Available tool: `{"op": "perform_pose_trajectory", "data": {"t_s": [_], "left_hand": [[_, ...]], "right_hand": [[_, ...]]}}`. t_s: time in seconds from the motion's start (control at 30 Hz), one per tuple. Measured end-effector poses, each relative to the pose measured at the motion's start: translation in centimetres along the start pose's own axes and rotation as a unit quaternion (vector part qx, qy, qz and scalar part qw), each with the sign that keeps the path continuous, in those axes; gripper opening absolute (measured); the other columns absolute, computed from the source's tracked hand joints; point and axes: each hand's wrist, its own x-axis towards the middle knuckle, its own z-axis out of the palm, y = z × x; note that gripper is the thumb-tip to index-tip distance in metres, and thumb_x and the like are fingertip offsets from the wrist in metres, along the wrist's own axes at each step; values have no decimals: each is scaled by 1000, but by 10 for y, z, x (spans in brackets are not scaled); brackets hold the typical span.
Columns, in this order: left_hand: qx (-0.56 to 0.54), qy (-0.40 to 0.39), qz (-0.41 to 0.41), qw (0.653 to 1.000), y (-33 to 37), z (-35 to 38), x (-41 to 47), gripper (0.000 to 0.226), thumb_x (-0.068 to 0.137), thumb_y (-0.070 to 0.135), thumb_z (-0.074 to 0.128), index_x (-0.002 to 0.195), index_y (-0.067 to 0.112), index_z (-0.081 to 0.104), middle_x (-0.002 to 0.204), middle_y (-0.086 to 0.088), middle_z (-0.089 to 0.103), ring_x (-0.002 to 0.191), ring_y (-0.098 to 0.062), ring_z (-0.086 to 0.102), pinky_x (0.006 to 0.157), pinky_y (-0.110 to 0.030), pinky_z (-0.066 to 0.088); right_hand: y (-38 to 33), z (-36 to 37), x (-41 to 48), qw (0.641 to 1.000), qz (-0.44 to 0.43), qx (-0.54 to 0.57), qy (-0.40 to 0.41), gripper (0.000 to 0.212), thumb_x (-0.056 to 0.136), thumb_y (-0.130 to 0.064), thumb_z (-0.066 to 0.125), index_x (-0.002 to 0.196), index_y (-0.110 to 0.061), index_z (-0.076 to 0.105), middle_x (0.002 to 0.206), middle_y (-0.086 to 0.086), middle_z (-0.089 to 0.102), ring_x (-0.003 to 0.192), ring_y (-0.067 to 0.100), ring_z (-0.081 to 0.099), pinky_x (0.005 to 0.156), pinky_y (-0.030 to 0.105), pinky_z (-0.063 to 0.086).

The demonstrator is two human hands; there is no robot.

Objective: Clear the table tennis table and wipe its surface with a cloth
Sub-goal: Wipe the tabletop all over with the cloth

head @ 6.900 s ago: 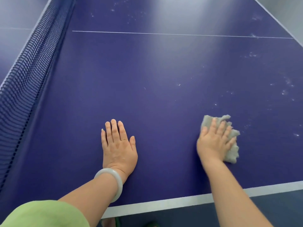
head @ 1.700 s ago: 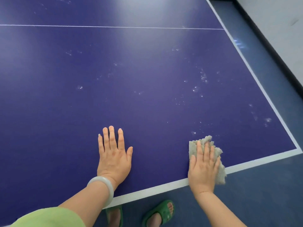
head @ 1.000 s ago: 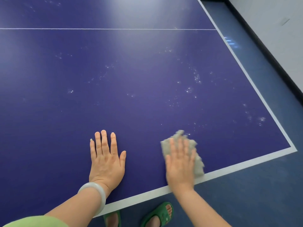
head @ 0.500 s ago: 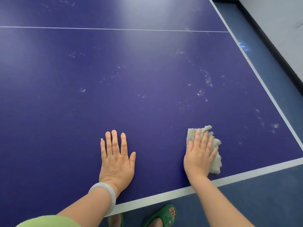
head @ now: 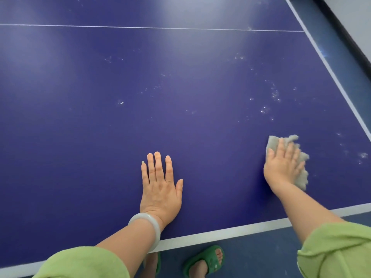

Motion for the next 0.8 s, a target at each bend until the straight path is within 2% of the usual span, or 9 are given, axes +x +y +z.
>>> {"op": "perform_pose_trajectory", "data": {"t_s": [0.07, 0.13, 0.27, 0.33, 0.4, 0.47, 0.53, 0.63, 0.8], "left_hand": [[3, -4, -1, 1000, 0, 0, 0, 74, 94, 50, 2, 154, 6, 6, 161, -24, 1, 149, -41, -9, 121, -56, 0], [9, -7, -4, 1000, 0, 0, 0, 75, 94, 50, 1, 155, 6, 6, 161, -24, 0, 149, -41, -11, 120, -56, -1], [7, -18, -2, 1000, -1, -1, 0, 76, 94, 51, -1, 155, 7, 2, 161, -24, -5, 148, -40, -15, 120, -55, -1], [7, -20, -4, 1000, -1, -2, 1, 76, 94, 51, 1, 155, 7, 6, 162, -23, -2, 149, -39, -11, 121, -55, 0], [9, -20, -8, 1000, 0, -3, 0, 76, 94, 50, 4, 155, 6, 12, 162, -24, 3, 149, -40, -6, 121, -55, 3], [6, -20, -9, 1000, 0, -4, 1, 75, 94, 50, 6, 155, 6, 16, 161, -24, 7, 150, -40, -3, 121, -56, 5], [6, -20, -5, 1000, -1, -4, 0, 76, 94, 51, 7, 154, 6, 17, 161, -24, 7, 150, -39, -3, 121, -55, 6], [12, -16, 0, 1000, -1, -6, -1, 76, 95, 51, 12, 153, 3, 20, 160, -25, 10, 150, -39, 0, 121, -55, 4], [-31, -31, -9, 999, 23, -18, 11, 67, 98, 41, 43, 151, 3, 28, 159, -19, 13, 150, -35, 1, 122, -50, 2]], "right_hand": [[-10, 12, -30, 1000, 23, 6, 18, 59, 105, -37, 22, 159, -19, 6, 166, 9, 1, 152, 28, -4, 120, 56, 0], [-38, 29, -71, 999, -32, -3, 44, 58, 105, -33, 27, 158, -16, 12, 165, 13, 6, 152, 32, 2, 120, 57, 2], [-61, 57, -151, 939, -334, -74, 30, 60, 102, -38, 23, 158, -20, 16, 165, 8, 11, 153, 28, 6, 121, 55, 9], [-37, 53, -147, 916, -393, -79, 3, 59, 102, -39, 23, 158, -23, 18, 166, 4, 11, 153, 25, 6, 119, 54, 14], [-5, 42, -124, 941, -326, -85, 13, 60, 100, -41, 19, 157, -24, 20, 165, 5, 14, 153, 26, 8, 120, 54, 13], [17, 30, -104, 984, -169, -56, 21, 59, 101, -41, 16, 157, -24, 17, 165, 7, 13, 153, 27, 8, 121, 54, 8], [19, 29, -102, 997, -69, -29, 30, 56, 104, -37, 20, 157, -23, 12, 165, 7, 10, 153, 28, 5, 121, 55, 6], [7, 32, -119, 995, -87, -35, 34, 61, 100, -41, 14, 158, -21, 13, 165, 6, 11, 153, 28, 6, 122, 53, 5], [13, 31, -119, 991, -118, -57, 24, 65, 97, -42, 8, 158, -20, 15, 165, 6, 10, 153, 28, 6, 122, 53, 7]]}}
